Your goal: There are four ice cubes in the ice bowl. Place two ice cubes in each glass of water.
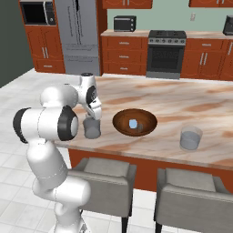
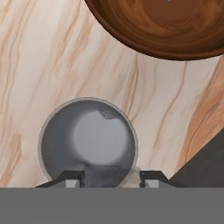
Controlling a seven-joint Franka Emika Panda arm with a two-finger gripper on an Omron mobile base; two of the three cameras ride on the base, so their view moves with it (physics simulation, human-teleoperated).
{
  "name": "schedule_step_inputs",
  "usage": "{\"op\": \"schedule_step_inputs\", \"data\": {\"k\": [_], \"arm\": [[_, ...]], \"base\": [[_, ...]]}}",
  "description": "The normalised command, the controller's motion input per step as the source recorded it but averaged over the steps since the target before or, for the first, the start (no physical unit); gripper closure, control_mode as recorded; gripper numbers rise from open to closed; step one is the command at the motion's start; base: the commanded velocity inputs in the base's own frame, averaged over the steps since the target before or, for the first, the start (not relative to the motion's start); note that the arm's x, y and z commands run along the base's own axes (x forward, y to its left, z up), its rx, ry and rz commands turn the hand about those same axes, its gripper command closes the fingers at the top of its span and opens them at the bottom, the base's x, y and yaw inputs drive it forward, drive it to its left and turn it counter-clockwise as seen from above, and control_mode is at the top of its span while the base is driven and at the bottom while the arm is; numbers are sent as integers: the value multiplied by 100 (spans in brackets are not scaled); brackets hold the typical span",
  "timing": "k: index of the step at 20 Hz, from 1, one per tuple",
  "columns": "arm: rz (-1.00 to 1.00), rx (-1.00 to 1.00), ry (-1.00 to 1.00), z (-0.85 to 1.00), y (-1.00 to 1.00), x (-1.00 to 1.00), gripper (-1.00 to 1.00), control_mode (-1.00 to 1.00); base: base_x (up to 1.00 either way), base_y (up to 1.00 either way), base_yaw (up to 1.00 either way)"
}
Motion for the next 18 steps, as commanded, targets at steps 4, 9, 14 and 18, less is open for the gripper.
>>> {"op": "schedule_step_inputs", "data": {"k": [4,9,14,18], "arm": [[6,0,0,-16,0,9,100,-100],[4,-3,0,-39,0,0,100,-100],[2,-2,0,-31,0,9,100,-100],[0,0,0,-6,0,21,100,-100]], "base": [[0,0,0],[0,0,0],[0,0,0],[0,0,0]]}}
